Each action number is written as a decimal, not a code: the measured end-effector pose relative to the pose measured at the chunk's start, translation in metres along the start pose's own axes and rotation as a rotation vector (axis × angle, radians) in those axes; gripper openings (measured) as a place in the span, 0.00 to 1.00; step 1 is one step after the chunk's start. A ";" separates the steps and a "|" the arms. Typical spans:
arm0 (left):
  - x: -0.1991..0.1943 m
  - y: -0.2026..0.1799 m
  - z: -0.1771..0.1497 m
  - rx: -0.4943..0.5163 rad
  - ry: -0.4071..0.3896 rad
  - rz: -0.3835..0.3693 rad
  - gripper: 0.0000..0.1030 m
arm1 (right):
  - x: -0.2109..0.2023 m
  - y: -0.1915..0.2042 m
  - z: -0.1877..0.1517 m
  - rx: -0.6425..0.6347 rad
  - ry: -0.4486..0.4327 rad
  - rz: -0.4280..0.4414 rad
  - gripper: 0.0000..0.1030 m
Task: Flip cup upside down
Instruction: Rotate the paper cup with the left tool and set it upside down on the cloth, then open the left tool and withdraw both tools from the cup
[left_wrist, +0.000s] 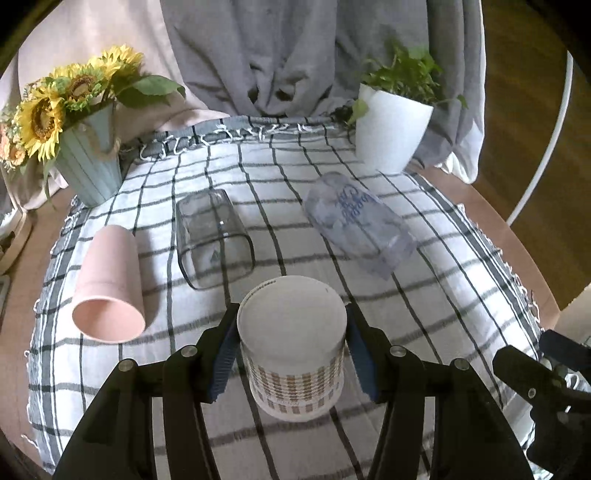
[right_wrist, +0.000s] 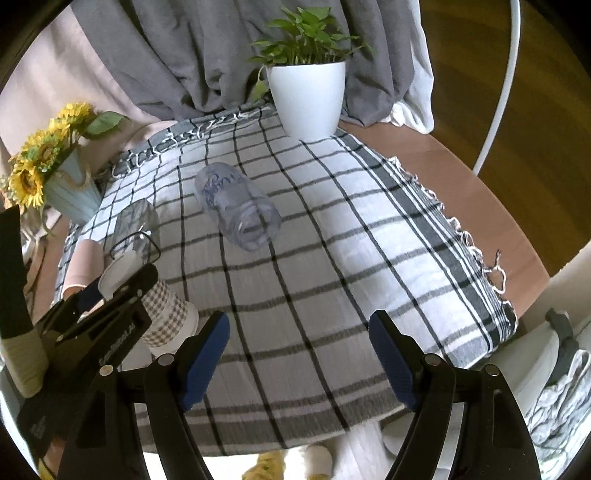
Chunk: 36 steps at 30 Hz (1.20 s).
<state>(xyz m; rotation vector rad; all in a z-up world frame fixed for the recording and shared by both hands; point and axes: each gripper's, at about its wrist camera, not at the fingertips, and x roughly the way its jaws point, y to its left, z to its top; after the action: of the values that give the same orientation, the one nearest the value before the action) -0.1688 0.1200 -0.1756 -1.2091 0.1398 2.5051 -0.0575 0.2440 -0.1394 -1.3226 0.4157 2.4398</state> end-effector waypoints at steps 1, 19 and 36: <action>0.000 -0.001 -0.001 0.002 0.005 0.000 0.53 | 0.000 0.000 -0.001 -0.001 0.001 -0.001 0.75; -0.081 0.001 -0.003 0.032 -0.073 0.208 0.99 | -0.046 0.010 -0.001 -0.053 -0.076 0.029 0.82; -0.197 0.018 -0.041 -0.099 -0.119 0.334 0.99 | -0.136 0.032 -0.030 -0.181 -0.187 0.165 0.83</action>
<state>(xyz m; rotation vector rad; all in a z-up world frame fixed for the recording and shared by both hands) -0.0322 0.0401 -0.0502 -1.1501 0.2039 2.8967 0.0213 0.1821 -0.0368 -1.1528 0.2699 2.7661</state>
